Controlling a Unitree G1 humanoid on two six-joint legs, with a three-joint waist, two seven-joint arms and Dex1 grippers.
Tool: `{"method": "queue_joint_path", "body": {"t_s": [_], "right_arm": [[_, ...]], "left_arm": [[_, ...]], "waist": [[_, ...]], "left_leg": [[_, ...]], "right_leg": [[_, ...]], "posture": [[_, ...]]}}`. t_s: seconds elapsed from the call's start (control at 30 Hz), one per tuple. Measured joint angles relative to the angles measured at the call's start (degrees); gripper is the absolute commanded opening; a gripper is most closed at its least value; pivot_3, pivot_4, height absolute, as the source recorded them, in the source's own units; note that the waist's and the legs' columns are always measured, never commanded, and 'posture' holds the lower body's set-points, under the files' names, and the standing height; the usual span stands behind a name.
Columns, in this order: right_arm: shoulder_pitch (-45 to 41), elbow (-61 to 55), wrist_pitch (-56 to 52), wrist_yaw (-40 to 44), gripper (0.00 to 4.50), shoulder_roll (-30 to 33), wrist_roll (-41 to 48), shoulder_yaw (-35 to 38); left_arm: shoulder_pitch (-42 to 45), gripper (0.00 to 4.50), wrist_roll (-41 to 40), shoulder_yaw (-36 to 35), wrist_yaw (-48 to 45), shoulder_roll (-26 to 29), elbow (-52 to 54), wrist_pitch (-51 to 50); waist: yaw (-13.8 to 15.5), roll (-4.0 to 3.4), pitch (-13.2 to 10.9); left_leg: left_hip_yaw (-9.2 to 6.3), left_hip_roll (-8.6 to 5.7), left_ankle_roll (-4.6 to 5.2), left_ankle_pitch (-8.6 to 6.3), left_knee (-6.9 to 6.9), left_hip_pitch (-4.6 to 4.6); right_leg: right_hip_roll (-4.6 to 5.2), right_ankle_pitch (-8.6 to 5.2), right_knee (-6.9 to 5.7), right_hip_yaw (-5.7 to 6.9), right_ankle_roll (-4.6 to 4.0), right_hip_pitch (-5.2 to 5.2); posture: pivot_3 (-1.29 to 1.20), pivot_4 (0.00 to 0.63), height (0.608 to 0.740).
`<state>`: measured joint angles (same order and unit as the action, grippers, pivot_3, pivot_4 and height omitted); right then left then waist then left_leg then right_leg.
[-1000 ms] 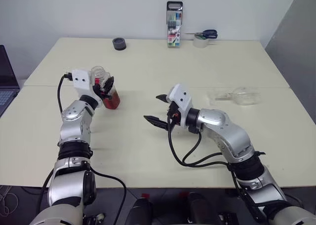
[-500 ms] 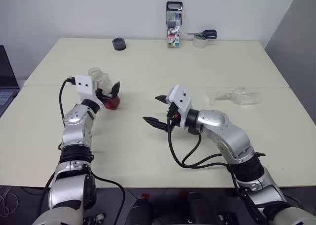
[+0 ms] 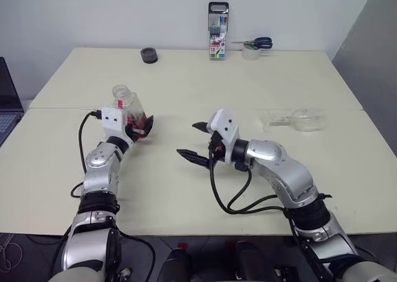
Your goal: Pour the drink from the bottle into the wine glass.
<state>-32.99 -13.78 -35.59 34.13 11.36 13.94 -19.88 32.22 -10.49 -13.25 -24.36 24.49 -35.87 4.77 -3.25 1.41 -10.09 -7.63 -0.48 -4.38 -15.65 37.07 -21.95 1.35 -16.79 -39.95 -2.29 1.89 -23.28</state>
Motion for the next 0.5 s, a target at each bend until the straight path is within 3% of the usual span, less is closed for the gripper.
{"method": "queue_joint_path", "body": {"t_s": [0.23, 0.5], "right_arm": [[4.6, -0.6, -0.1, -0.8, 4.5, 1.6, -1.4, 0.1], [13.5, -10.5, -5.1, -0.4, 4.5, 6.9, 3.1, 5.2]], "left_arm": [[-6.0, 4.46, 0.5, 0.0, 3.4, -1.4, 4.1, 0.8], [-17.7, 4.46, 0.2, 0.0, 4.7, -1.5, 16.9, -3.8]], "waist": [[0.0, 0.01, 0.0], [0.3, 0.01, 0.0]], "left_leg": [[0.01, 0.01, 0.07, -0.04, -0.01, 0.0], [0.0, 0.04, 0.19, -0.11, -0.05, 0.02]], "right_leg": [[0.0, 0.0, 0.0, -0.02, 0.0, 0.0], [0.02, 0.0, 0.03, -0.03, 0.0, 0.04]], "posture": [[0.0, 0.15, 0.74], [0.0, 0.15, 0.74]]}}
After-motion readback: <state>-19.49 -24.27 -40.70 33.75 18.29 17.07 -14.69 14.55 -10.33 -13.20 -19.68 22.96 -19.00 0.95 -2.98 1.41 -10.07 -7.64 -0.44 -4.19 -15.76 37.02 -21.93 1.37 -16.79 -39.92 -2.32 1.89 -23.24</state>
